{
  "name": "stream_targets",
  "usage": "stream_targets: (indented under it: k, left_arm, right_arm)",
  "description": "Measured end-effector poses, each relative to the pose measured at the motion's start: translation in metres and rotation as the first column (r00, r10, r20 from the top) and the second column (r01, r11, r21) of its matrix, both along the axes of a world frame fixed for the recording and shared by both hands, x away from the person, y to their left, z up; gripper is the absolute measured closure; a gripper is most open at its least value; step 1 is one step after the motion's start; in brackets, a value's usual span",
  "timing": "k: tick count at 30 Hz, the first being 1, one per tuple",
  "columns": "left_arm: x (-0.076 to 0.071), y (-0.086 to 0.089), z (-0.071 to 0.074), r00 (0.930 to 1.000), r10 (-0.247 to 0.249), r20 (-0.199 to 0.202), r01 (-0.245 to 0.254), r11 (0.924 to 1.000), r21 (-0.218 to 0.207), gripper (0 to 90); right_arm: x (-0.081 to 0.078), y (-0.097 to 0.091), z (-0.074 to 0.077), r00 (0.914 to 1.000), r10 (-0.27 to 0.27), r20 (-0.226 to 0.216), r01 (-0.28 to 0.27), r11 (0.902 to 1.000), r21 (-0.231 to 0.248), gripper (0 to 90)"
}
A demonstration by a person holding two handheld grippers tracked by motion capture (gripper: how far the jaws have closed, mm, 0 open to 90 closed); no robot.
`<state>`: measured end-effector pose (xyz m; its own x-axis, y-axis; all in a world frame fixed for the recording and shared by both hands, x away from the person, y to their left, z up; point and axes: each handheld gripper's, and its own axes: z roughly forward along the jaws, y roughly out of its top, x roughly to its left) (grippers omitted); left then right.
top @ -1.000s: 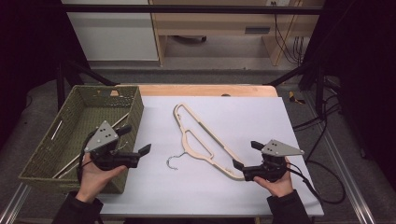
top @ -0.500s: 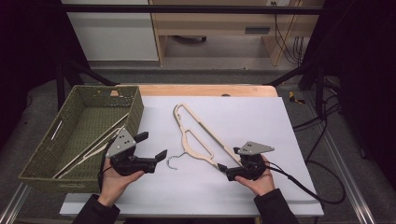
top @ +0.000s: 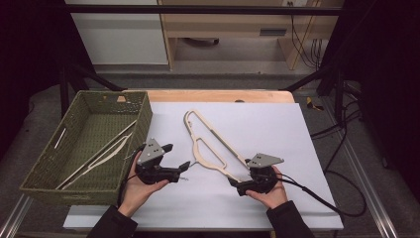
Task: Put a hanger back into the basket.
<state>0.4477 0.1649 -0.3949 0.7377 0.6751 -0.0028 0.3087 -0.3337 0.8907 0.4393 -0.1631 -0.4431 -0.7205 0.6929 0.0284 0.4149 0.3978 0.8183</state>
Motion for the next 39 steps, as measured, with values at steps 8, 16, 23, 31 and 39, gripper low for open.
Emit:
stream_targets:
  k: [8,16,23,31,39]
  left_arm:
    - [0.030,-0.021,-0.032,0.9962,0.000,-0.087,0.008,0.9958,0.092,30.5]
    - [0.052,-0.031,-0.061,0.9876,0.009,-0.157,0.020,0.9833,0.181,46.6]
    - [0.060,-0.034,-0.077,0.9815,0.000,-0.191,0.047,0.9693,0.242,59.5]
    - [0.063,-0.034,-0.081,0.9780,-0.017,-0.208,0.068,0.9686,0.239,75.9]
    - [0.066,-0.035,-0.080,0.9709,-0.035,-0.237,0.089,0.9709,0.222,87.5]
  right_arm:
    - [-0.006,-0.011,0.009,0.9996,-0.008,0.028,0.007,0.9996,0.028,10.3]
    - [-0.008,-0.017,0.015,0.9990,-0.013,0.042,0.011,0.9990,0.042,10.6]
    - [-0.009,-0.018,0.016,0.9988,-0.013,0.046,0.011,0.9989,0.046,10.7]
    - [-0.009,-0.018,0.016,0.9990,-0.009,0.044,0.007,0.9990,0.045,10.9]
    - [-0.008,-0.018,0.016,0.9991,-0.008,0.041,0.006,0.9990,0.044,10.9]
